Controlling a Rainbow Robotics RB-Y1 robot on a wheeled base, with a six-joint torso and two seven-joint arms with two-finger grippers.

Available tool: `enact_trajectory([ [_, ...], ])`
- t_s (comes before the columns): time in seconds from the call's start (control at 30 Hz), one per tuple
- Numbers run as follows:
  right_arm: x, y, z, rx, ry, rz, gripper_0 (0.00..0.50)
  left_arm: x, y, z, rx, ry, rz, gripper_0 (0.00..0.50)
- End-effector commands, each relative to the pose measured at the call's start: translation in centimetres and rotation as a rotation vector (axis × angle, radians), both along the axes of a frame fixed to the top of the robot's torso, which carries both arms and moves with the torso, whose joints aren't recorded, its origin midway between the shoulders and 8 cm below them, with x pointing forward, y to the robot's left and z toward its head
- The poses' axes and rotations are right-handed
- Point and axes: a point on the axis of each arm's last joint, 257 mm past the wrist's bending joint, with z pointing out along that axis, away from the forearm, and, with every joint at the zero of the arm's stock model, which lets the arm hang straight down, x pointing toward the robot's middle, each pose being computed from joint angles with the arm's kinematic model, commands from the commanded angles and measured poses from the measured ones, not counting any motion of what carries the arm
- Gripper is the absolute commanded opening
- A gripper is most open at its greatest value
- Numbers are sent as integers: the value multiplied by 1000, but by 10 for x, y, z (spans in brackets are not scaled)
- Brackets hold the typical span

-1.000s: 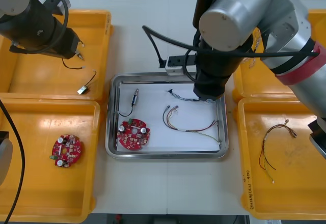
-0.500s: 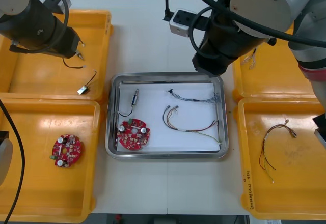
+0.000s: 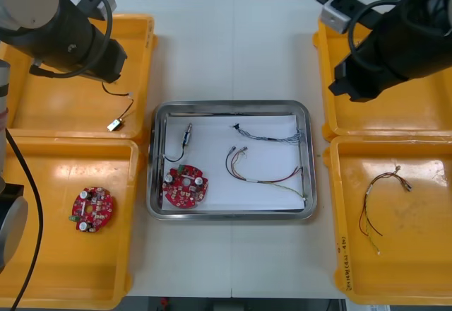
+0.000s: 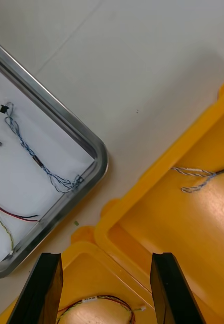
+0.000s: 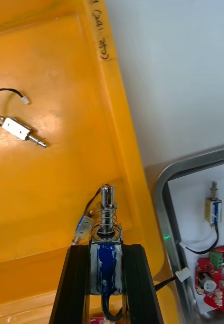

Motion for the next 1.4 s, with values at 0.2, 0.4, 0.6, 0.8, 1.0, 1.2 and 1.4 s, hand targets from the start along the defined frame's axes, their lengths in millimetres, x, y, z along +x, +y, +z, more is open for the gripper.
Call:
enact_trajectory([
  [0.2,-11,-100,5,111,-34,-274,500,-16,-70,-6,-136,7,97,4],
  [0.4,-17,-135,-4,132,-35,-382,500,-28,-102,-22,-140,40,90,4],
  [0.6,-30,-161,-23,147,1,-461,500,-40,-131,-43,-119,70,82,4],
  [0.8,-52,-177,-52,147,54,-500,500,-40,-156,-64,-121,74,80,4],
  [1.0,-79,-193,-81,128,113,-547,500,-36,-169,-87,-104,84,82,7],
  [1.2,-91,-202,-91,143,134,-580,500,-33,-169,-103,-79,94,91,7],
  [1.4,-94,-202,-96,199,136,-616,500,-27,-166,-117,-68,104,105,12],
])
